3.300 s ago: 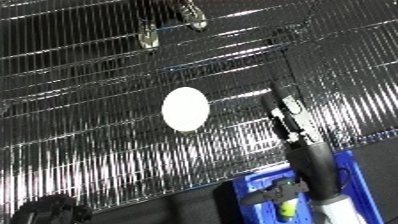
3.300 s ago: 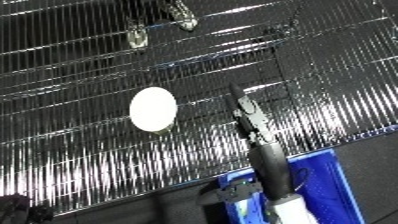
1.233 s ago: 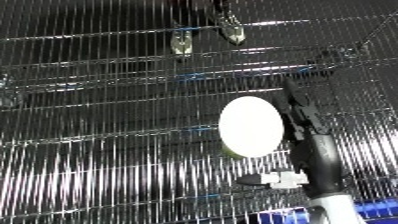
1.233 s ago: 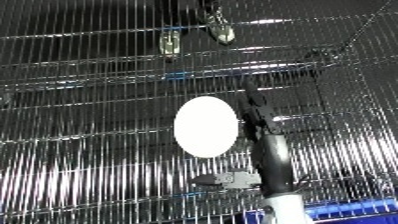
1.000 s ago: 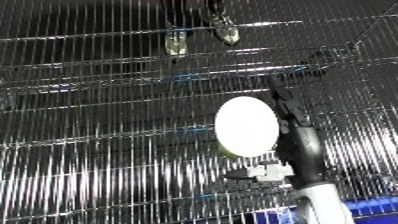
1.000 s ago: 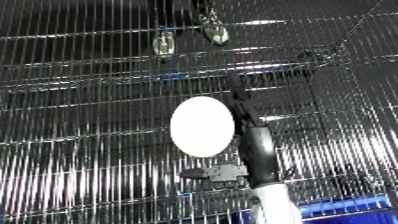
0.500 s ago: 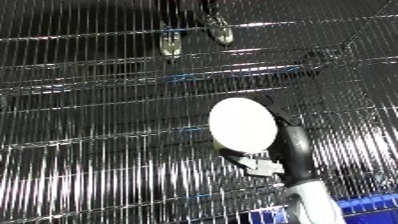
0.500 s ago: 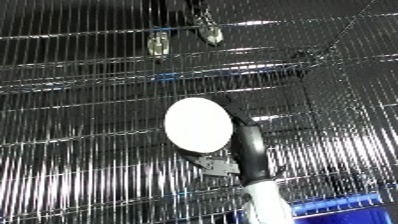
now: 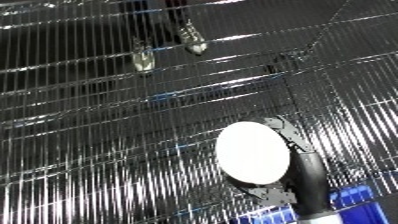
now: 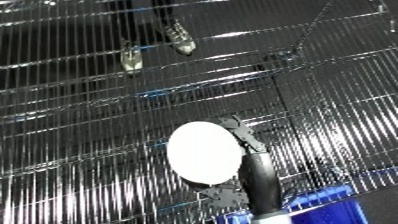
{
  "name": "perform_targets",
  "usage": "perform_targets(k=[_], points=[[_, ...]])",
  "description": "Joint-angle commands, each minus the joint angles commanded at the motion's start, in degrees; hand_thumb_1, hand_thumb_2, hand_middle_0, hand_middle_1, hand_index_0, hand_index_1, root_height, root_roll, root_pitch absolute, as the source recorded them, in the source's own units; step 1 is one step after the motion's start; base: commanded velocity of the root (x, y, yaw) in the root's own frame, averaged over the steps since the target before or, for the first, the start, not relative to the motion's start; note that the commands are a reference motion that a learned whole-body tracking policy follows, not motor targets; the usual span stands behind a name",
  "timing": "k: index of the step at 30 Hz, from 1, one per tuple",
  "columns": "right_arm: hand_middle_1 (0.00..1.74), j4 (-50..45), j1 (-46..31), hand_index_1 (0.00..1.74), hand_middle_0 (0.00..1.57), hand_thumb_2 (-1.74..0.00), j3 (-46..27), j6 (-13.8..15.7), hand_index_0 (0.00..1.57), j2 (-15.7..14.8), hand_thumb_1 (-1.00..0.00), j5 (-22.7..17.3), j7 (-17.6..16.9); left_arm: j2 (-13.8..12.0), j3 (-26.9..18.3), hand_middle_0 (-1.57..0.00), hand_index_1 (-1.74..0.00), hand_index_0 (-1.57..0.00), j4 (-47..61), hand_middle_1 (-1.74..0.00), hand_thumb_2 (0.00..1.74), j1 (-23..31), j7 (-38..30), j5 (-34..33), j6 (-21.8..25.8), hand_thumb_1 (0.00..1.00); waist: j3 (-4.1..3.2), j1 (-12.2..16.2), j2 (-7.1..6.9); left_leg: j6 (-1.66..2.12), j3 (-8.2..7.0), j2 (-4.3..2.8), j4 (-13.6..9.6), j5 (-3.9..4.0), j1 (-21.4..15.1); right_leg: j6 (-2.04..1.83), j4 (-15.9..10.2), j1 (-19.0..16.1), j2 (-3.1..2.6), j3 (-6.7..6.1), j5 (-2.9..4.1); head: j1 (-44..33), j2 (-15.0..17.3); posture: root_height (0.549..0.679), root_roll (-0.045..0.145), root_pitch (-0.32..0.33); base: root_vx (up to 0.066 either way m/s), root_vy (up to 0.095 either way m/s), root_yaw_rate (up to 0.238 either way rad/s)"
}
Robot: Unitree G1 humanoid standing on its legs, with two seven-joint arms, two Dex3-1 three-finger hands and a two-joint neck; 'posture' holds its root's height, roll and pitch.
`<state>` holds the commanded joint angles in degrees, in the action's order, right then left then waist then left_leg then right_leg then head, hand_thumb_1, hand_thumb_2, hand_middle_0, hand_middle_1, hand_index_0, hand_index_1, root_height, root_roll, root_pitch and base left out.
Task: Pick up the object and place it into the box
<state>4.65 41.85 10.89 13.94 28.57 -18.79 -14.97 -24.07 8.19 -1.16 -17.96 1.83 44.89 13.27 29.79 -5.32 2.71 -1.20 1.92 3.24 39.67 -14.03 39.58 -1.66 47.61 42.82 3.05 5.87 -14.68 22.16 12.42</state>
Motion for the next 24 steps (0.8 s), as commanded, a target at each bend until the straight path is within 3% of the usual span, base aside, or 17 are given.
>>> perform_targets(k=[5,13,19,24], points=[[1.13,-4.66,-5.92,1.13,1.02,-1.13,-3.12,1.88,1.02,0.02,-0.65,0.48,-0.58,0.03,-1.51,-1.57,-1.74,-1.57,-0.07,-1.74,1.74,1.75,0.36,-0.16,-0.61,1.00,0.00,2.07,-0.95,0.35,-0.61,-0.59,-1.89,-0.11,-4.44,-0.21,-2.95,-4.48,-0.23,-0.84,0.49,0.64,2.57,0.633,0.037,0.189,-0.018,-0.009,-0.221],[1.13,-9.56,-14.85,1.13,1.02,-1.13,-7.90,3.64,1.02,-0.57,-0.65,-0.13,-1.99,-0.91,-4.46,-1.57,-1.74,-1.57,0.22,-1.74,1.74,4.38,0.64,0.84,-1.99,1.00,0.00,5.44,-1.72,0.53,-1.96,-1.53,-2.13,-1.79,-10.12,-0.20,-5.42,-10.24,-0.42,-2.36,0.59,5.75,8.53,0.642,0.045,0.129,0.013,0.019,-0.193],[1.13,-11.47,-20.29,1.13,1.02,-1.13,-10.78,4.09,1.02,-0.90,-0.65,-1.69,-3.86,-0.85,-6.33,-1.57,-1.74,-1.57,0.68,-1.74,1.74,6.31,1.10,1.19,-2.86,1.00,0.00,7.56,-1.28,0.60,-3.48,-2.10,-3.62,-2.21,-13.56,-0.27,-7.07,-13.10,-0.45,-3.73,0.58,12.03,10.79,0.646,0.052,0.104,0.018,0.042,-0.207],[1.13,-10.48,-24.30,1.13,1.02,-1.13,-13.63,4.98,1.02,-0.67,-0.65,-3.14,-5.51,0.09,-6.66,-1.57,-1.74,-1.57,0.85,-1.74,1.74,7.62,1.00,1.75,-2.48,1.00,0.00,10.06,-0.19,0.81,-5.12,-2.26,-4.31,-2.65,-15.81,-0.15,-7.68,-14.22,-0.34,-5.03,0.44,18.28,13.83,0.648,0.065,0.090,0.013,0.107,-0.215]])
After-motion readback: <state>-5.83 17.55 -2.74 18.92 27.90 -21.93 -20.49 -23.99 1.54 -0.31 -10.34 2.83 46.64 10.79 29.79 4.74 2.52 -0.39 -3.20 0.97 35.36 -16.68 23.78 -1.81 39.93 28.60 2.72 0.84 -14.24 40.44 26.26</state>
